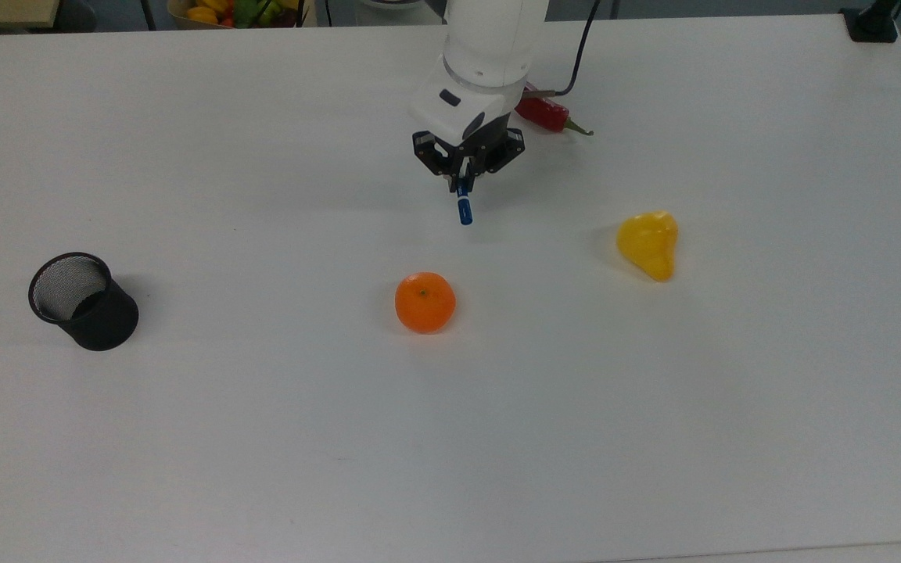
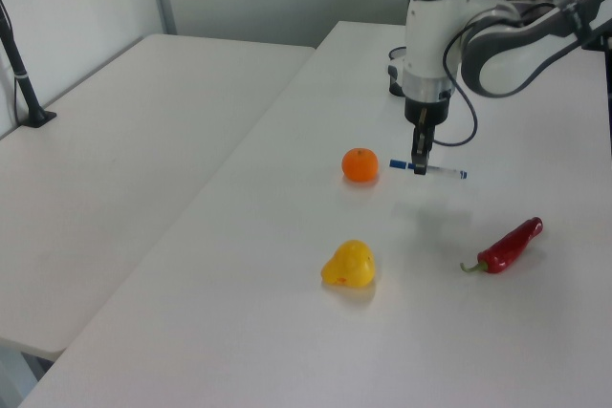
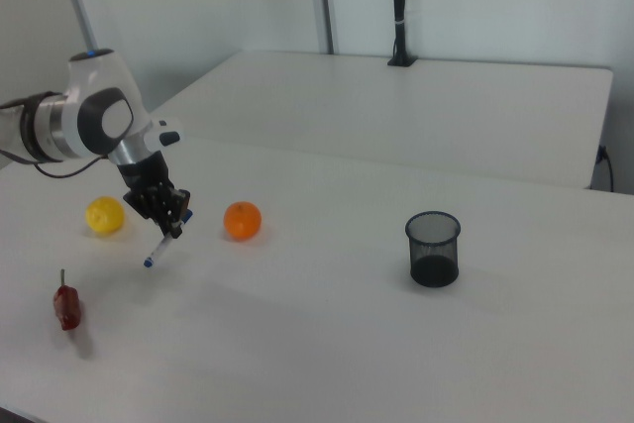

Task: Place marker
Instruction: 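Carry the marker up and over to the black mesh pen cup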

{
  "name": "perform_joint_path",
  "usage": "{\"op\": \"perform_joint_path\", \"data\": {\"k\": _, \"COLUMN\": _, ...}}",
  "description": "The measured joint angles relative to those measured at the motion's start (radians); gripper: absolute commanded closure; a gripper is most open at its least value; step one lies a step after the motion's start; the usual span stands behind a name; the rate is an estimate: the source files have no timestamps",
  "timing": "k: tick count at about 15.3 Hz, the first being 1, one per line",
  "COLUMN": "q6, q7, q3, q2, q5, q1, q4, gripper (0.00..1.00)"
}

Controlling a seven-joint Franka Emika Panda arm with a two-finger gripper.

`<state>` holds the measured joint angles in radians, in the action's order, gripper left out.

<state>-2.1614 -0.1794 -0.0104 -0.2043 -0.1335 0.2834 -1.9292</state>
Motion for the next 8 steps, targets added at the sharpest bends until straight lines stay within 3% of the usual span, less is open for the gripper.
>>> {"op": "perform_joint_path", "data": {"k": 5, "q6": 0.176, "q7": -0.001, "q3": 0.003, "q2": 0.095, "q5": 0.08, "q1": -0.05, "q4": 0.092, "gripper": 1.0}}
{"op": "perform_joint_path", "data": {"k": 8, "q6": 0.252, "q7": 0.0, "q3": 0.015, "q2": 0.138, "q5": 0.094, "q1": -0.075, "q4": 0.152, "gripper": 1.0}}
